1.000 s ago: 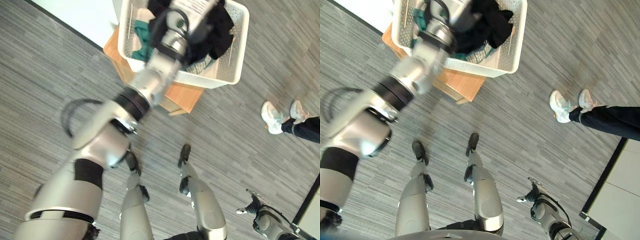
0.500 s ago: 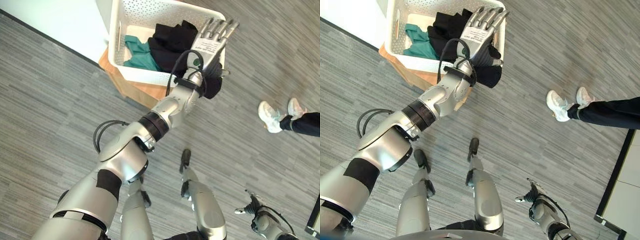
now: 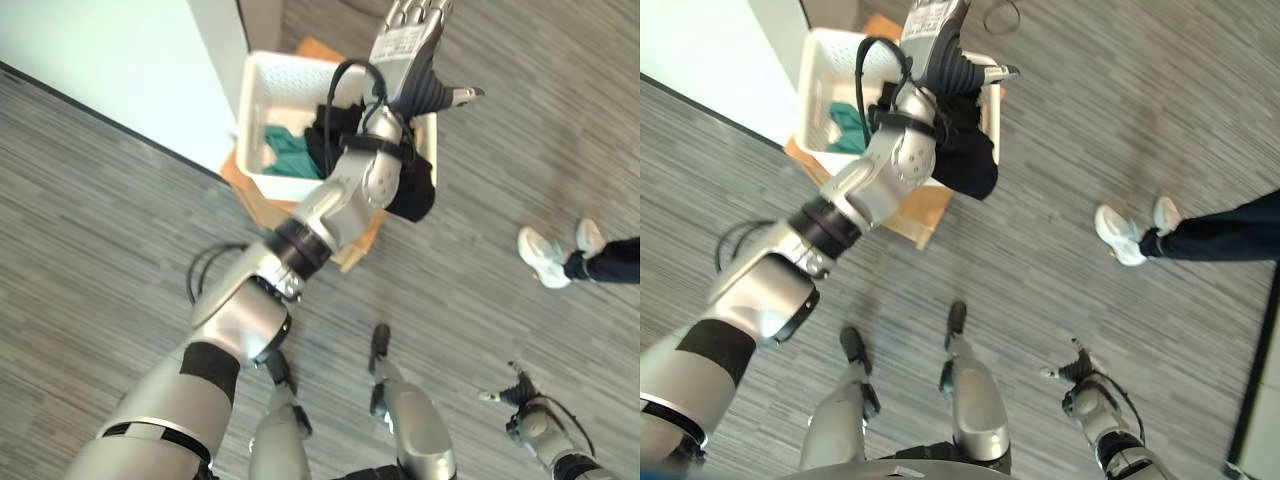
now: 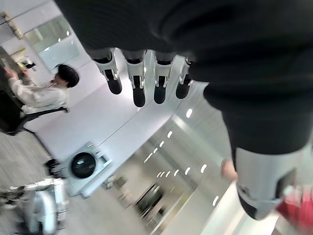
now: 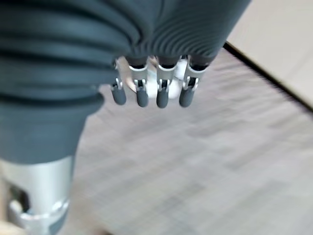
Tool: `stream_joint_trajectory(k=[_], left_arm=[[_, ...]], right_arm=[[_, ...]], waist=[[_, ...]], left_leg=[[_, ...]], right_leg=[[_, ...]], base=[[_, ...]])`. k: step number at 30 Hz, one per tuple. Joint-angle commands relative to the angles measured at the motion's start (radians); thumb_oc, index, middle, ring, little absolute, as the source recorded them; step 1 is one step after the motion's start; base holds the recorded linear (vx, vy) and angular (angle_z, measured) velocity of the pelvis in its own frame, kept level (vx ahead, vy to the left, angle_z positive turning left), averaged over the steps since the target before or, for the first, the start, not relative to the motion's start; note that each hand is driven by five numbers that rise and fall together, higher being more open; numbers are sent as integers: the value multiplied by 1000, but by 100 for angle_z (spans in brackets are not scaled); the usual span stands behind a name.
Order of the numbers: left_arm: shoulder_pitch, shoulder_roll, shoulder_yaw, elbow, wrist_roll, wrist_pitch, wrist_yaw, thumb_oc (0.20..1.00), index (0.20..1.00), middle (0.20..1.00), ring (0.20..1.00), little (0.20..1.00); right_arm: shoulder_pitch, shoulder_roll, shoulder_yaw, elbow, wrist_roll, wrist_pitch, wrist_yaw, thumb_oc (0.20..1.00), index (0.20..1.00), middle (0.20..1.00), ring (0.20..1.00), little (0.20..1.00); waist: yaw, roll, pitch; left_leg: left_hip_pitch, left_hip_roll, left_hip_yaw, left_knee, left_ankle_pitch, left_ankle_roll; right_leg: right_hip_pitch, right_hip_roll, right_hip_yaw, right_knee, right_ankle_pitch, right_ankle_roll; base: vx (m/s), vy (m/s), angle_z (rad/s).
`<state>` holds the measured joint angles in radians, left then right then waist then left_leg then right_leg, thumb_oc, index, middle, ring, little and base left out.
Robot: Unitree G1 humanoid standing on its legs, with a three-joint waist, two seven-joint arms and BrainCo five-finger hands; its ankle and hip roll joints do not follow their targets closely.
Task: Pick up bed clothes into laundry basket.
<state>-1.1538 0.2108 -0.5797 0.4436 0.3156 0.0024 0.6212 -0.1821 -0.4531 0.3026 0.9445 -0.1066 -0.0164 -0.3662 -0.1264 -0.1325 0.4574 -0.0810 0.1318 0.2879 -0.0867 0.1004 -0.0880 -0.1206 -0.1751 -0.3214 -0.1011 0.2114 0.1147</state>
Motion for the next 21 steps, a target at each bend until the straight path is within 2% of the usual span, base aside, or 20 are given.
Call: stream_joint_trajectory(k=[1, 3, 4, 5, 6, 8, 12, 14, 16, 19, 21], left_arm=[[153, -70, 29, 12, -104, -75, -37, 1000, 1000, 1000, 1000, 1000], [245, -59, 52, -20, -181, -96, -85, 1000, 1000, 1000, 1000, 1000], [342, -42, 76, -59, -230, -105, -141, 1000, 1000, 1000, 1000, 1000], [349, -41, 76, -66, -230, -101, -144, 1000, 1000, 1000, 1000, 1000], [414, -35, 90, -134, -264, -111, -172, 1000, 1000, 1000, 1000, 1000], [445, -23, 94, -166, -272, -113, -190, 1000, 1000, 1000, 1000, 1000], [515, 18, 107, -209, -319, -114, -231, 1000, 1000, 1000, 1000, 1000], [627, 42, 110, -264, -338, -115, -295, 1000, 1000, 1000, 1000, 1000], [783, 105, 121, -387, -336, -129, -369, 1000, 1000, 1000, 1000, 1000], [1065, 167, 213, -489, -419, -158, -441, 1000, 1000, 1000, 1000, 1000], [1192, 174, 265, -518, -468, -170, -456, 1000, 1000, 1000, 1000, 1000]], right_arm=[[-85, -159, -36, -12, 16, 12, -31, 1000, 1000, 1000, 1000, 1000], [-126, -232, -52, -39, 4, 13, -16, 1000, 1000, 1000, 1000, 1000], [-146, -279, -81, -90, -17, 17, 1, 1000, 1000, 1000, 1000, 1000], [-139, -279, -83, -95, -18, 19, 2, 1000, 1000, 1000, 1000, 1000], [-159, -301, -117, -153, -21, 14, -4, 1000, 1000, 1000, 1000, 1000], [-165, -300, -125, -186, -28, 15, -6, 1000, 1000, 1000, 1000, 1000], [-296, -301, -103, -278, -14, -9, -21, 1000, 1000, 1000, 1000, 1000], [-307, -250, -86, -362, -12, -23, -8, 1000, 1000, 1000, 1000, 1000], [-288, -202, -83, -450, -7, -43, 23, 1000, 1000, 1000, 1000, 1000], [-278, -23, -1, -519, -57, -64, 58, 1000, 1000, 1000, 1000, 1000], [-285, 44, 39, -545, -78, -73, 70, 1000, 1000, 1000, 1000, 1000]], waist=[[52, 46, -150], [73, 58, -186], [92, 69, -219], [92, 70, -221], [117, 78, -246], [127, 84, -259], [179, 100, -313], [199, 111, -336], [226, 119, -357], [301, 141, -363], [350, 160, -355]], left_leg=[[8, 57, -19, -1, -64, -43], [29, 56, -27, -1, -65, -46], [47, 55, -34, -1, -65, -49], [49, 56, -35, -1, -66, -49], [59, 54, -49, -1, -67, -52], [65, 54, -63, -1, -65, -54], [79, 55, -97, -1, -54, -61], [90, 62, -110, -1, -48, -63], [99, 67, -116, -1, -44, -63], [115, 79, -132, -1, -28, -63], [112, 77, -150, 6, -3, -58]], right_leg=[[54, -79, -1, 14, -108, 140], [85, -79, -8, 14, -119, 138], [110, -83, -19, 14, -125, 137], [112, -82, -20, 14, -126, 137], [134, -85, -34, 14, -134, 133], [152, -82, -43, 14, -142, 130], [200, -72, -74, 14, -164, 120], [220, -63, -87, 14, -177, 115], [239, -58, -90, 14, -187, 110], [266, -46, -102, 14, -213, 96], [277, -43, -106, 14, -229, 91]], base=[[121, 24, -3], [107, 1, 7], [94, -11, 12], [85, -52, 14], [30, -44, 17], [44, -39, 23], [54, -66, 32], [29, -79, 20], [41, -71, 15], [-1, -59, 7], [-52, -19, 25]])
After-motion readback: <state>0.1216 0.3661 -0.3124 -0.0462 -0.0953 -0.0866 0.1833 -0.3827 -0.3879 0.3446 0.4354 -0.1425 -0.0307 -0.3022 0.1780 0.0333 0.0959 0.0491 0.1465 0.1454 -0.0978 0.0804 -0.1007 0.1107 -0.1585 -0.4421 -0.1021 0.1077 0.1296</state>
